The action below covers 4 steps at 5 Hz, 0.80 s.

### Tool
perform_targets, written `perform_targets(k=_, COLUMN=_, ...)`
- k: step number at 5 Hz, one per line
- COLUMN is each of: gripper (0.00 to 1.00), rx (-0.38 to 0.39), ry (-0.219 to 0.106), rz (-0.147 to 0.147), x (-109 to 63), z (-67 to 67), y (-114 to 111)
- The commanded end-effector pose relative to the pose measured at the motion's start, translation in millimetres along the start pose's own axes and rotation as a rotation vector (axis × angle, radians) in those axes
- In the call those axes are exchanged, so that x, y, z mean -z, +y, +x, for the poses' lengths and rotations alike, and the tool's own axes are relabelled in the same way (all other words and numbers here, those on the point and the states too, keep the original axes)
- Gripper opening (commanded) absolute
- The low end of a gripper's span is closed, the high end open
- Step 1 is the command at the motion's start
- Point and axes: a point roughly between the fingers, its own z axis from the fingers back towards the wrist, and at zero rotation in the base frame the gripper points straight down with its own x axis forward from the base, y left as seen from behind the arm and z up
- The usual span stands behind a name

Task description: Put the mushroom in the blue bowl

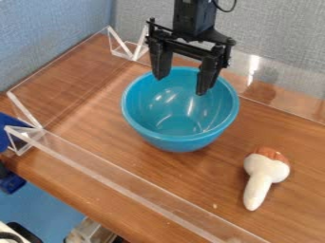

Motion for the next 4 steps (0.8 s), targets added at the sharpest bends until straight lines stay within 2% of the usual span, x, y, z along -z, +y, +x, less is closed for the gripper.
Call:
perform_targets(k=1, gripper=1.00, rx=0.026, ry=0.004, rz=-0.001, x=3.6, z=-3.0, y=-11.4)
perform_targets(k=2, gripper=1.00, rx=0.058, ry=0.004, rz=-0.003, x=6.4, z=-6.8, y=-25.8)
perform_targets(k=3, gripper=1.00, rx=0.117, ry=-0.024, rz=-0.005, x=3.1, z=-15.1, y=-55.2)
perform_targets(k=4, gripper=1.00, rx=0.181, ry=-0.049, rz=-0.005, x=7.6, z=-23.9, y=-91.4)
